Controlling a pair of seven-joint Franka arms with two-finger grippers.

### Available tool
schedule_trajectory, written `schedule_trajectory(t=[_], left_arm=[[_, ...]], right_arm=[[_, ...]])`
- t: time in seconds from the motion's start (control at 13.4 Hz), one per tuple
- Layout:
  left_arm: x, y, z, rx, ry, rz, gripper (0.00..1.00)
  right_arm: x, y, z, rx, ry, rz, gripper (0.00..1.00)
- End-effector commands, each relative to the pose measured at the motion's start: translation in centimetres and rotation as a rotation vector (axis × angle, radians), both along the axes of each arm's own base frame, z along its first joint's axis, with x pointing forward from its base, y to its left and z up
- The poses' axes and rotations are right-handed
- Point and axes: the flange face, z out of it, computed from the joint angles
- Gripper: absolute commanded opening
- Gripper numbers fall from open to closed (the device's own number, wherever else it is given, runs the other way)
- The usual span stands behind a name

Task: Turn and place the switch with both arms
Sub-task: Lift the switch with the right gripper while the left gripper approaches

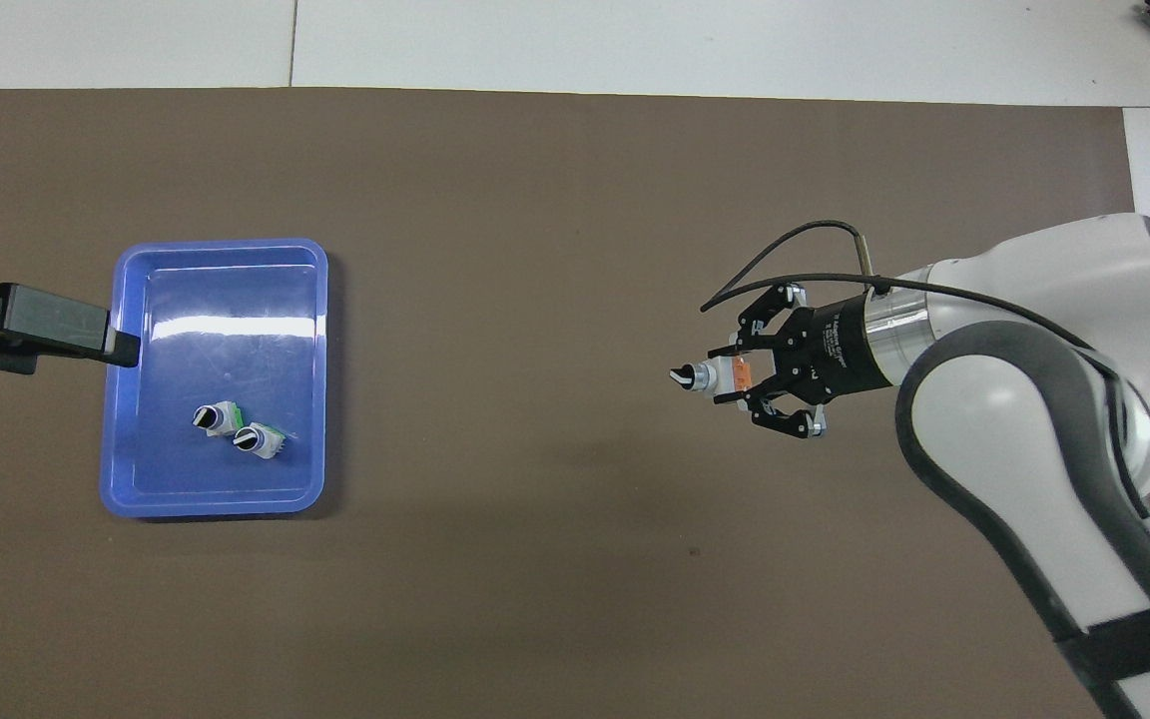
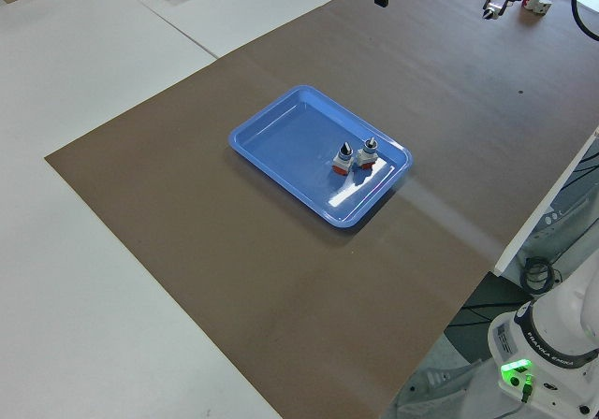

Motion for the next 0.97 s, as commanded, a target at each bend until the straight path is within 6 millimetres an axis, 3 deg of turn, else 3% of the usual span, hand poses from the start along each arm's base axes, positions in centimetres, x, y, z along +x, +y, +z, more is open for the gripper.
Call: schedule_trajectory(t=[0.0, 0.3, 0.52, 0.6, 0.82, 0.9], left_arm=[[0.2, -1.6, -0.5, -0.112, 0.013, 0.151, 1.00], [0.8, -4.4, -0.9, -0.226, 0.052, 0.321, 1.00], [1.0, -7.8, -1.3, -0.312, 0.087, 0.423, 1.00], [0.9, -8.7, -1.1, -0.333, 0.112, 0.458, 1.00], [0.6, -11.6, -0.9, -0.377, 0.167, 0.561, 1.00], [0.4, -12.4, -0.5, -0.411, 0.185, 0.555, 0.99]], right_arm=[[0.7, 2.6, 3.4, 0.121, -0.019, -0.012, 0.00], [1.5, 5.8, 5.7, 0.269, -0.067, -0.074, 0.00], [2.2, 9.4, 7.7, 0.345, -0.123, -0.125, 0.00], [1.8, 11.5, 8.5, 0.362, -0.147, -0.136, 0.00], [0.9, 16.7, 8.2, 0.379, -0.179, -0.204, 0.00], [0.6, 17.5, 8.0, 0.377, -0.177, -0.195, 0.00]])
